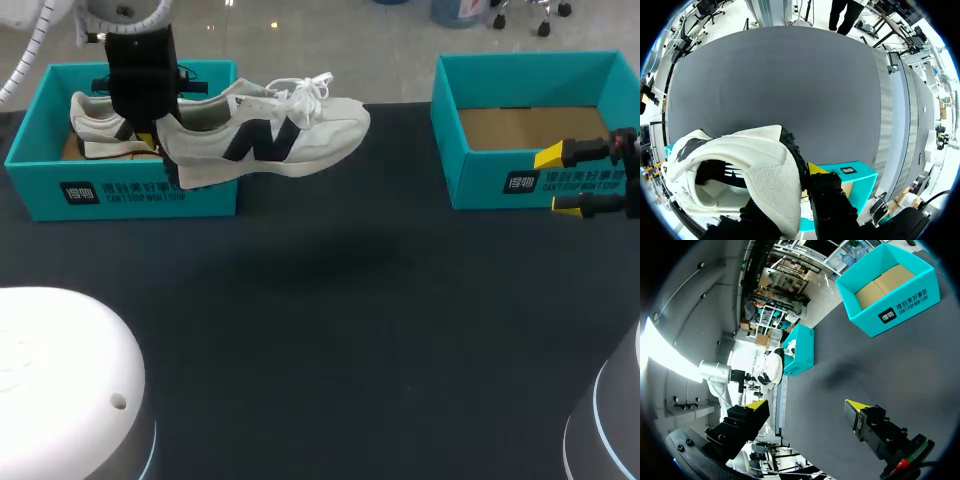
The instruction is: Take the shoe out of the shoebox, open the shoe tongue, remove and reinsert the insole, then place the shoe into the shoebox
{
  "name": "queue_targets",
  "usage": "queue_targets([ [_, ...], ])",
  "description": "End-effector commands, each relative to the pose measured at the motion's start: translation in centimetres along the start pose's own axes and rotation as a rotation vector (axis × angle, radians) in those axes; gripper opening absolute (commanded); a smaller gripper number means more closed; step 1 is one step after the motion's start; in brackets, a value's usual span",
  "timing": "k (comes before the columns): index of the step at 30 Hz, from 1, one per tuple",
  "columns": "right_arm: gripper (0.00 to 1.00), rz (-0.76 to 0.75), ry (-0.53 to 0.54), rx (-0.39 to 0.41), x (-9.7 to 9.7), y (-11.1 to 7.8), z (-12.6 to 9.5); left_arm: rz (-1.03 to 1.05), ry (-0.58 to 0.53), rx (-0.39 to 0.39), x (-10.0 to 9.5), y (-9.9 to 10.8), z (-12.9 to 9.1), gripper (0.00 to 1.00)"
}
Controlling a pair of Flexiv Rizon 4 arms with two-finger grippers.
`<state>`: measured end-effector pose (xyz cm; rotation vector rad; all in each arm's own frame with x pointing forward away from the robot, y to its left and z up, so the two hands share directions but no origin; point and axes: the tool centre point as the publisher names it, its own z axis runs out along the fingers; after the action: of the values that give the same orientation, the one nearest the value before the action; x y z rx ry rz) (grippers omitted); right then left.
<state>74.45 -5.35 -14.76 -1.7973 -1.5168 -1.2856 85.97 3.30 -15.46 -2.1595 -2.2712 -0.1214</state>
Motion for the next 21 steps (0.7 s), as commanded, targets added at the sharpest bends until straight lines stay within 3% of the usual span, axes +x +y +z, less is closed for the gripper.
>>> queue_targets([
  [1,1.0,0.002,-0.004,0.0,0.0,-0.1,0.0,0.01,0.006,-0.014,-1.8,-1.3,0.3,0.0],
  [9,1.0,0.002,-0.004,0.0,0.0,-0.1,0.0,0.068,0.041,0.012,-5.9,-3.4,2.1,0.0],
  [21,1.0,0.002,-0.004,0.0,0.0,-0.1,0.0,0.074,-0.019,0.047,-8.2,-5.9,3.8,0.0],
])
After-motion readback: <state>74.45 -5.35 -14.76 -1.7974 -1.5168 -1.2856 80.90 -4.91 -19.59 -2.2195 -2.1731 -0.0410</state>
